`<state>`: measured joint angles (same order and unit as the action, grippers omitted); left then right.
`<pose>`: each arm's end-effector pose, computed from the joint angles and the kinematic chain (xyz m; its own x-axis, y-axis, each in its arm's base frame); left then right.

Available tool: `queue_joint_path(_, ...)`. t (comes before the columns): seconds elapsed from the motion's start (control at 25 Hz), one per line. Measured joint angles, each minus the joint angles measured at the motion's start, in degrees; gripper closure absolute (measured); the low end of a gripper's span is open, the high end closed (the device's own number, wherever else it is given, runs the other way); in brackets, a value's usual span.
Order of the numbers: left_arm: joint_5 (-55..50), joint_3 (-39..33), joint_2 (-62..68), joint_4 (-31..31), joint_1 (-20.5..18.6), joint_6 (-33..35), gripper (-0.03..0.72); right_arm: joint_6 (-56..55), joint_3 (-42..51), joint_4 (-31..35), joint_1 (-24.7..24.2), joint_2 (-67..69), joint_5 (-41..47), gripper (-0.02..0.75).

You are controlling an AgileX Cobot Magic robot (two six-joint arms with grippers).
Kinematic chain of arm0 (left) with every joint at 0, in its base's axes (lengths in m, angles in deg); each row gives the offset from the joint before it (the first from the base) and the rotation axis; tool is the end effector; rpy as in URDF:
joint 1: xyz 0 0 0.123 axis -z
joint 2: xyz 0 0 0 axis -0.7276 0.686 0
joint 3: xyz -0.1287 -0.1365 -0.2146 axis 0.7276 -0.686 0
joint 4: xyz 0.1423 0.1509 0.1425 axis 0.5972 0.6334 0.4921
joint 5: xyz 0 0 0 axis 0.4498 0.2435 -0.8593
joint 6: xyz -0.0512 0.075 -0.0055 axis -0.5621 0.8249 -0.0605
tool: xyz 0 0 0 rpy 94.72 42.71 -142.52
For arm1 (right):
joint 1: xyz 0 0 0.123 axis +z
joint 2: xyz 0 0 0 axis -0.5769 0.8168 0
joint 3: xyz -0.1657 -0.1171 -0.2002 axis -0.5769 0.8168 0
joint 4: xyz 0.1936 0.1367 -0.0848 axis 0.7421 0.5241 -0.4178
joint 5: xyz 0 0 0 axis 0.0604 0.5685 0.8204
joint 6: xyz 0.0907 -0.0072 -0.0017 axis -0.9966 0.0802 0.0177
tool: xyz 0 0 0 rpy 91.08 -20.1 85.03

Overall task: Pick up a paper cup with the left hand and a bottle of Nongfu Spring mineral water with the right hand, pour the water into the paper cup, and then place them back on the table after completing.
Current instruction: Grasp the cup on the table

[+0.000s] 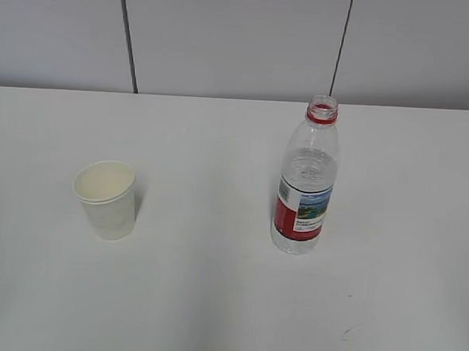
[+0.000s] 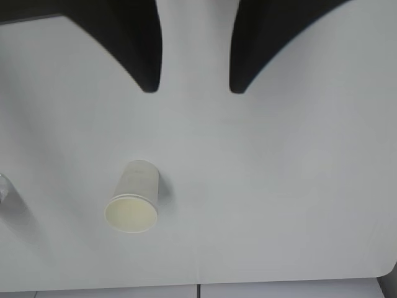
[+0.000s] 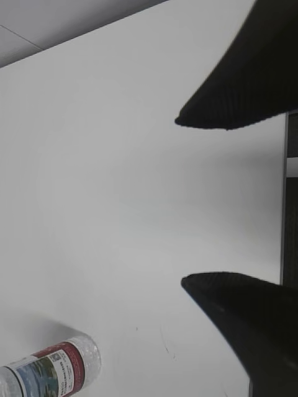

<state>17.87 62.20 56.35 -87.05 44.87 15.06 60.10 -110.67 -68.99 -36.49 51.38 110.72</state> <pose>-0.0103 -0.0092 0.2811 -0.4635 -0.0148 -0.8860 0.0546 0.9975 -0.0453 -0.0114 -0.0062 0.2703 -0.5195 -0.1097 -0.8474 0.0192 0.9900 -0.1400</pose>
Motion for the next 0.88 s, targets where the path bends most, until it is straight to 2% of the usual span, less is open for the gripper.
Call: queue_joint_path(0.88,0.0,0.0,0.0,0.0,0.0,0.0,0.450,0.0,0.0,0.0,0.0,0.0,0.0,0.206)
